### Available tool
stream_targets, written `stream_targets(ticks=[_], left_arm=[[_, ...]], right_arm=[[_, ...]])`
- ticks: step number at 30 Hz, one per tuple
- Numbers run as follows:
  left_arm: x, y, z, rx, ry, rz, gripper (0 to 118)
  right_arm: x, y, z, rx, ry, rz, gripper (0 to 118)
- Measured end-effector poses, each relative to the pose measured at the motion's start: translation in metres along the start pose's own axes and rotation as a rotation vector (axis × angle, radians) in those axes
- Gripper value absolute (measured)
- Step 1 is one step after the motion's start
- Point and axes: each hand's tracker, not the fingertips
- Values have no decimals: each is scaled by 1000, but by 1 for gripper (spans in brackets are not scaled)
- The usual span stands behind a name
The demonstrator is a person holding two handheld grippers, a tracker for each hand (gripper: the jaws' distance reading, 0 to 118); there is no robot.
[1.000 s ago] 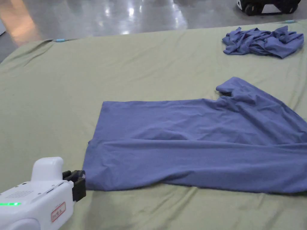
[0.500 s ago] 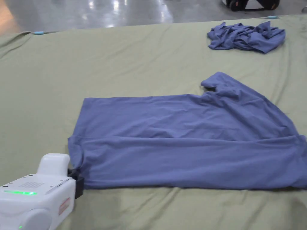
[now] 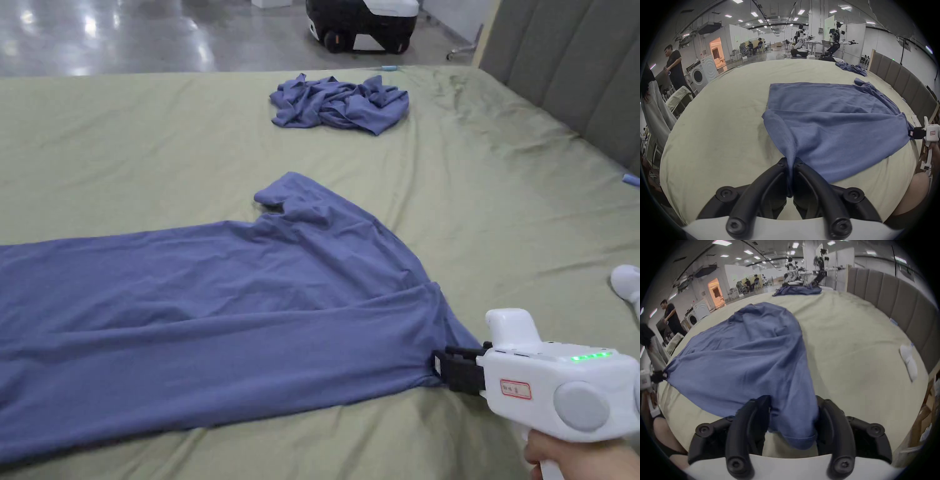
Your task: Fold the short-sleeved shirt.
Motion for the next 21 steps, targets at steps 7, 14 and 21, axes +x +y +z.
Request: stream_targets(ticks=[7, 14, 21], left_arm=[[2, 3, 27, 17, -13, -1, 3], [-11, -4, 89, 33, -65, 10, 3], [-18, -67, 118, -89, -181, 83, 3]], right_arm=[[-23, 11, 26, 7, 25, 101, 12], [-4, 35, 94, 25, 108, 55, 12], [-1, 0, 121, -99, 67, 194, 12]])
